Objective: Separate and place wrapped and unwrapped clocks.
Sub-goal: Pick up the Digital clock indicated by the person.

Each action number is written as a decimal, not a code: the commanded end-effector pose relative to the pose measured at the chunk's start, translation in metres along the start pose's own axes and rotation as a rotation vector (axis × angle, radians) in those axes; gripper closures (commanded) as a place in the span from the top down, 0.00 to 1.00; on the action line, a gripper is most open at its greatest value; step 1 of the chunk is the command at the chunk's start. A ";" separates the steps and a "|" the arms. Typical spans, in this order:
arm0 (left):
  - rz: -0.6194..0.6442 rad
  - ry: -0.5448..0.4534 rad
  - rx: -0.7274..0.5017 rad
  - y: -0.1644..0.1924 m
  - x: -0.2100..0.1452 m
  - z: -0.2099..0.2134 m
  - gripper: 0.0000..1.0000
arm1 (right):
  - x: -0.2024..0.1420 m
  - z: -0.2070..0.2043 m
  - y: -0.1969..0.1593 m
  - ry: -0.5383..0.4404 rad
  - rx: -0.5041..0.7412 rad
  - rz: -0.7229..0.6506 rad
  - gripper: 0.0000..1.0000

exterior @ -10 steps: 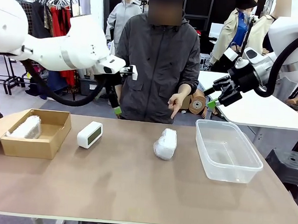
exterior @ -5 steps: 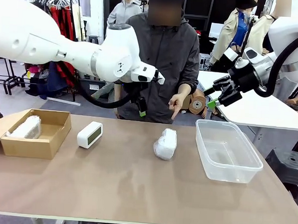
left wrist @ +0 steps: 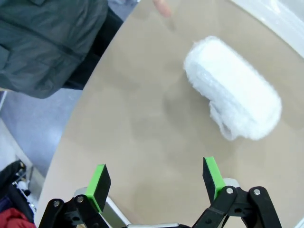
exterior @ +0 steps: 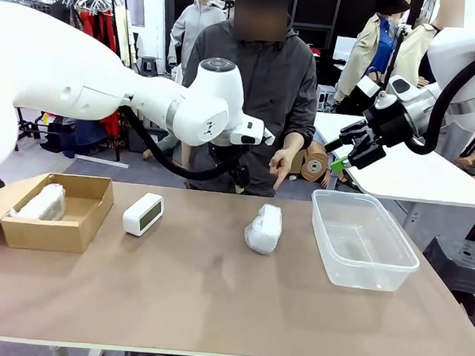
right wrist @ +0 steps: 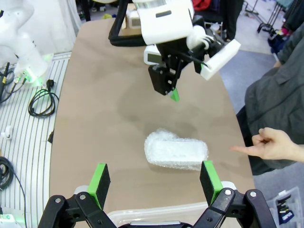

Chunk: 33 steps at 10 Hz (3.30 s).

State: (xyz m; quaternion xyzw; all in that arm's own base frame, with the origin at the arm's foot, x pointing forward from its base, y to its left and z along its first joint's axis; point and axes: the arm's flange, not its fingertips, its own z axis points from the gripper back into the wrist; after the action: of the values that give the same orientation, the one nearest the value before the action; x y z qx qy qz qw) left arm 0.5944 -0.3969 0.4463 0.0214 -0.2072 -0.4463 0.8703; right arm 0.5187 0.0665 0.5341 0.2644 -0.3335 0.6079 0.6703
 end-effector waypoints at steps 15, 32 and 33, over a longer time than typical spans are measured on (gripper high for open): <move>0.639 0.142 -0.039 -0.059 0.070 -0.052 1.00 | 0.001 0.002 0.000 0.002 0.001 0.003 1.00; 0.523 0.201 -0.134 -0.100 0.053 -0.119 0.80 | 0.001 0.002 0.000 0.002 0.001 0.003 1.00; 0.514 0.191 -0.103 -0.097 0.053 -0.115 0.60 | 0.001 0.002 0.000 0.002 0.001 0.003 1.00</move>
State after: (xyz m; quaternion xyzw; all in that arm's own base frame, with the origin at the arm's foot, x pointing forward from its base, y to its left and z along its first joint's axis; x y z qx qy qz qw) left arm 0.5903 -0.5163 0.3336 -0.0461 -0.0886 -0.2114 0.9723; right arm 0.5187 0.0663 0.5341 0.2644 -0.3335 0.6079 0.6704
